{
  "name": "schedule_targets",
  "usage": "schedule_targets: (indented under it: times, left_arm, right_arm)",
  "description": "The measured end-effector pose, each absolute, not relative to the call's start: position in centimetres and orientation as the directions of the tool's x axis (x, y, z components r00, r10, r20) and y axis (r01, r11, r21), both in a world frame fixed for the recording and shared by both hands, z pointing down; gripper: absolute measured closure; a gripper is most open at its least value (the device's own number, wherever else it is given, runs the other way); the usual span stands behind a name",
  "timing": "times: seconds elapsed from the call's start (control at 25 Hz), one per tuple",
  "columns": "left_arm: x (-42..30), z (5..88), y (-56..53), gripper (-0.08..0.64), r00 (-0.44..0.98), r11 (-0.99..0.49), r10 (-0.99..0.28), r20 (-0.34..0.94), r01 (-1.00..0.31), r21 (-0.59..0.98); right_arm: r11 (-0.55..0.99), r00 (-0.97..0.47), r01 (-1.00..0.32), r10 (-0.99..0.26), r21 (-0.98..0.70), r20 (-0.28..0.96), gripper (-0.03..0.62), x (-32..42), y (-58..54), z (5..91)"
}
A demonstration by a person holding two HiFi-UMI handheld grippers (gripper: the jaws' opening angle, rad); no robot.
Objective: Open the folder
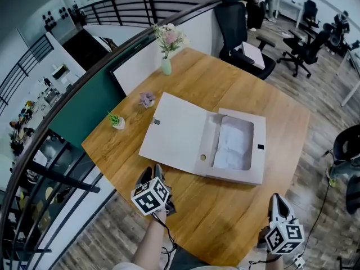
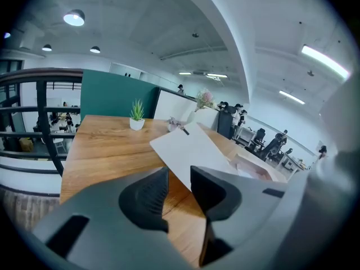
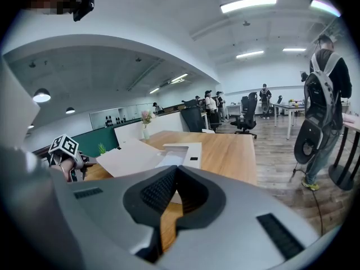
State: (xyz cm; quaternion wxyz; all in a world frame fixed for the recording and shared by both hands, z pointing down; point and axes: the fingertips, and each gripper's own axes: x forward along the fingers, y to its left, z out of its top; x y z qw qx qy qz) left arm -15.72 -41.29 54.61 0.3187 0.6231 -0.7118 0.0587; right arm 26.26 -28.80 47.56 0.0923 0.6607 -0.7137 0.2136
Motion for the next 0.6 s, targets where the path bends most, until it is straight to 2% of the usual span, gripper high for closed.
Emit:
schedule_targets:
  times: [0.28, 0.44, 0.6]
  left_arm:
    - [-12.5, 44.8, -38.4, 0.447, 0.011, 0.029, -0.941, 0.339, -0.993, 0.111]
    - [-9.7, 39.3, -36.5, 0.51, 0.063, -0.064, -0.969, 0.24, -0.998, 0.002]
    - [-6.9, 35.8, -35.1, 0.547, 0.145, -0.147, -0.973, 0.18, -0.989, 0.001]
  right_arm:
    - [0.076, -0.139, -0.977, -0.933, -0.198, 0.332, 0.591, 25.8, -29.5, 44.7]
    - [0.087, -0.134, -0.979, -0.955, -0.184, 0.265, 0.591, 25.7, -29.8, 42.0]
    - [0.082, -0.117, -0.982, -0.972, -0.17, 0.205, 0.591, 26.0, -29.7, 39.6]
